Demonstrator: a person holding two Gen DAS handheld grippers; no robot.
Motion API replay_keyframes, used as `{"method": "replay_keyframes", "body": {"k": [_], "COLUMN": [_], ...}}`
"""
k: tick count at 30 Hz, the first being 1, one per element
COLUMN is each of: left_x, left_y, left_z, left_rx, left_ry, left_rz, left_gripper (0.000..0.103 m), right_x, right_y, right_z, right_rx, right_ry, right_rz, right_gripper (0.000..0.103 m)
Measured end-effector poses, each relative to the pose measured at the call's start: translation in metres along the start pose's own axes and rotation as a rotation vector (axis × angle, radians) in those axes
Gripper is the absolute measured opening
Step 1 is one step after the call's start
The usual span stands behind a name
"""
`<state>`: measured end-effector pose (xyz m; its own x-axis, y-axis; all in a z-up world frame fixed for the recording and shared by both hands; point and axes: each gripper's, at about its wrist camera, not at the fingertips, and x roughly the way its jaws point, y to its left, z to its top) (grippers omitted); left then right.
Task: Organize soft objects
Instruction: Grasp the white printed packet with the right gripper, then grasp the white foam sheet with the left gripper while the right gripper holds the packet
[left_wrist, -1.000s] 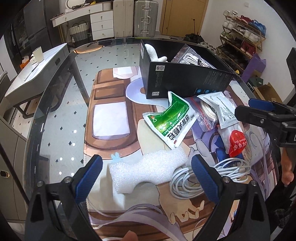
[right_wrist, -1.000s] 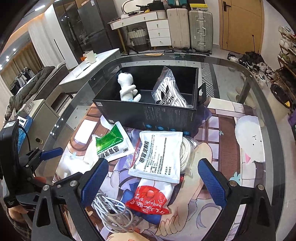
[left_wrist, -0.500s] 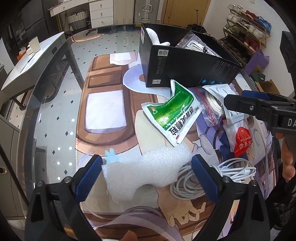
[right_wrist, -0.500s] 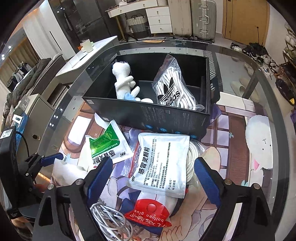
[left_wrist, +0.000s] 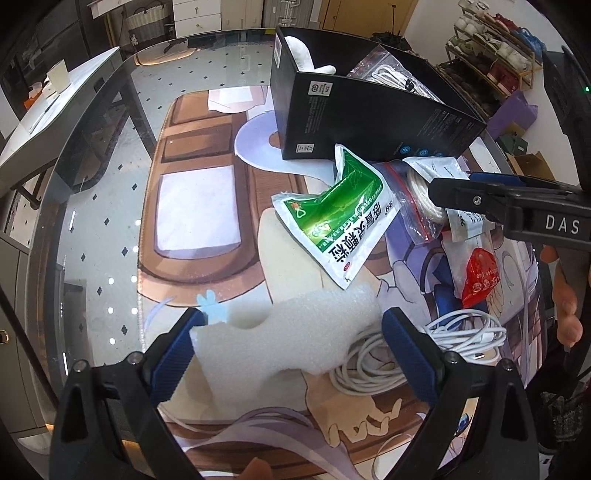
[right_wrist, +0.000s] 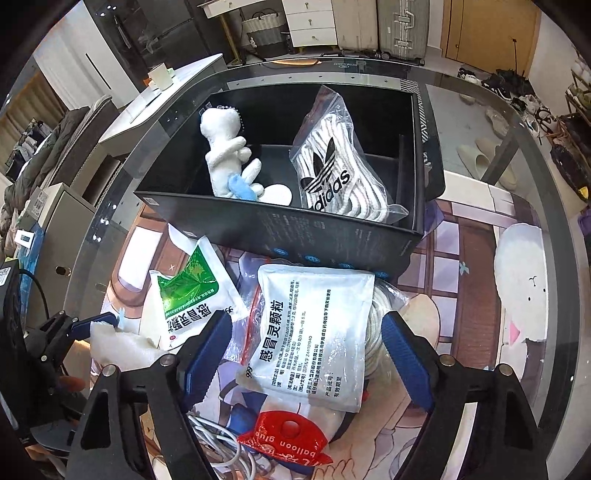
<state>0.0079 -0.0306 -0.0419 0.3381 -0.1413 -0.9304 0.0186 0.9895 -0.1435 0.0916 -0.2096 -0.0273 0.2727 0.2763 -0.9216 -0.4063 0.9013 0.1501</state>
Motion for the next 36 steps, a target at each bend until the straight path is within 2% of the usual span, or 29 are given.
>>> {"method": "replay_keyframes", "body": {"k": [5,12,16,19,25,36], "left_x": [0.003,0.005,0.007,0.005,0.001,-0.016], "left_y": [-0.002,-0.003,-0.003,-0.001,0.003,0.005], "left_z": [0.003,0.007,0.012,0.012,0.008,0.007], "left_rx": [-0.002,-0.024,-0.037,-0.043,-0.029,-0.033], "left_ry": [0.011,0.037,0.052,0.046,0.037,-0.016], "left_rz": [0.019,0.035,0.033,0.040,0.035,0.014], "left_gripper": [0.097,0.097,0.096,0.091,0.087,0.087], "right_x": [0.002,0.000,-0.004,-0.007,-0.013,-0.034], "right_y": [0.004,-0.001,-0.008,-0.008,-0.008,-0.015], "right_z": [0.001,-0.001,-0.003,-0.005,-0.008,-0.018], "right_rx": [-0.011,-0.001,0.009,0.007,-0.017,-0.010], "right_ry": [0.008,-0.005,-0.012,-0.018,-0.038,-0.078], "right_rz": [-0.031,-0.062,-0.048,-0.044,-0.047,-0.027], "right_gripper": [0.083,0.058,0.050,0.047,0.046,0.046]}}
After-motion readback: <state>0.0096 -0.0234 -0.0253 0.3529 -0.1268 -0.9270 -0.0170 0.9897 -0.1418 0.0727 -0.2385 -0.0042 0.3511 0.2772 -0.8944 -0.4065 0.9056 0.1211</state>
